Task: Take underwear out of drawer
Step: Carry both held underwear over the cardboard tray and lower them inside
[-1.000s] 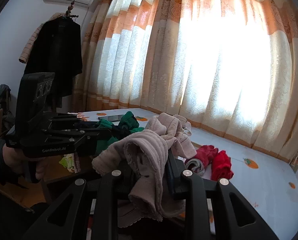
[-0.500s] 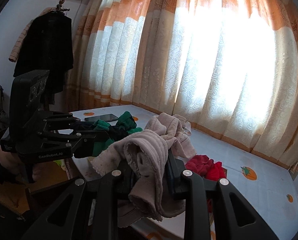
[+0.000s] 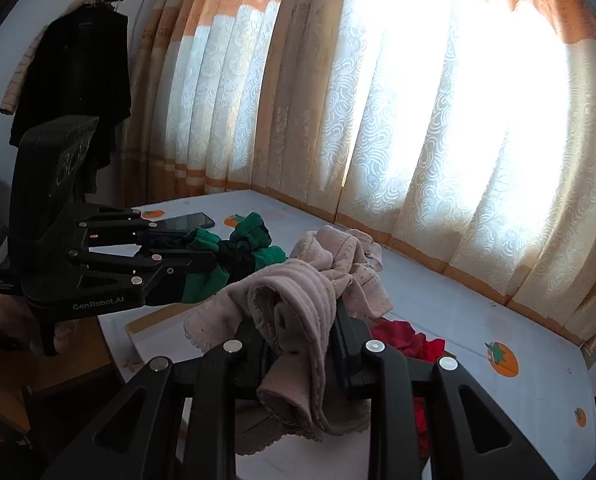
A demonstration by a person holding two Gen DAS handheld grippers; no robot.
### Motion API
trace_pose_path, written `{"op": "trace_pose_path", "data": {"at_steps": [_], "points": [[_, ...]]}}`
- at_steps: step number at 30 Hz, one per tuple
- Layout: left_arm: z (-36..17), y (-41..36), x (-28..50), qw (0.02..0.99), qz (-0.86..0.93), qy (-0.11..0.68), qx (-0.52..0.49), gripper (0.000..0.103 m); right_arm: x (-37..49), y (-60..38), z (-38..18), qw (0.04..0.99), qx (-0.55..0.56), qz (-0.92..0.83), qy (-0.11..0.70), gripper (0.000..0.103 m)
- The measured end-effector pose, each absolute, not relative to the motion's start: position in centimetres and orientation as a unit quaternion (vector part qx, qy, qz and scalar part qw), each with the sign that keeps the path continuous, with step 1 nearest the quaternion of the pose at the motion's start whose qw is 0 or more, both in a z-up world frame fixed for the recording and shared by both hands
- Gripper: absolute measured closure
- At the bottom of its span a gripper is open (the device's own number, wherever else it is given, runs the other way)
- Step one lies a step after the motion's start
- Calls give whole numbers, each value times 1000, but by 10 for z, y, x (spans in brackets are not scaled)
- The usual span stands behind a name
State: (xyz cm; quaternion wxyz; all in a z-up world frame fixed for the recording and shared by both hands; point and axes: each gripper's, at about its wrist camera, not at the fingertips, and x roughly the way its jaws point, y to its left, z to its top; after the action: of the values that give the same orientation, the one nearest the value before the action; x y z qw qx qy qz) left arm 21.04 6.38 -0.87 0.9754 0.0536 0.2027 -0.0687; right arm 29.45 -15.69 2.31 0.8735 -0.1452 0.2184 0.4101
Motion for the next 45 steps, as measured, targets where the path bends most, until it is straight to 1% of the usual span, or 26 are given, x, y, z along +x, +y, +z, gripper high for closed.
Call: {"op": "trace_pose_path", "data": {"at_steps": [12, 22, 30, 37, 39, 40, 41, 42, 44, 45], "points": [[-21, 73, 252, 965, -62, 250, 38, 85, 334, -125, 2, 861, -160, 403, 264, 76], [-30, 78, 290, 952, -56, 300, 23, 85, 369, -98, -21, 848, -184, 380, 321, 76], [-42, 83, 305, 943, -47, 328, 16, 85, 385, -88, -43, 832, -196, 362, 371, 76], [-52, 80, 314, 936, -44, 348, 18, 84, 392, -87, -51, 827, -195, 355, 389, 76], [-52, 77, 315, 935, -44, 351, 21, 83, 392, -88, -52, 827, -193, 355, 392, 76], [-52, 76, 315, 935, -43, 351, 22, 81, 393, -88, -52, 826, -191, 354, 394, 76], [-51, 76, 315, 935, -42, 350, 22, 76, 392, -89, -51, 827, -189, 352, 394, 75], [-50, 76, 315, 936, -42, 349, 22, 74, 393, -89, -51, 829, -189, 349, 394, 72], [-50, 73, 316, 934, -42, 353, 26, 71, 395, -89, -52, 830, -186, 344, 397, 69], [-50, 73, 316, 934, -41, 354, 28, 69, 396, -90, -51, 831, -182, 341, 399, 66]]}}
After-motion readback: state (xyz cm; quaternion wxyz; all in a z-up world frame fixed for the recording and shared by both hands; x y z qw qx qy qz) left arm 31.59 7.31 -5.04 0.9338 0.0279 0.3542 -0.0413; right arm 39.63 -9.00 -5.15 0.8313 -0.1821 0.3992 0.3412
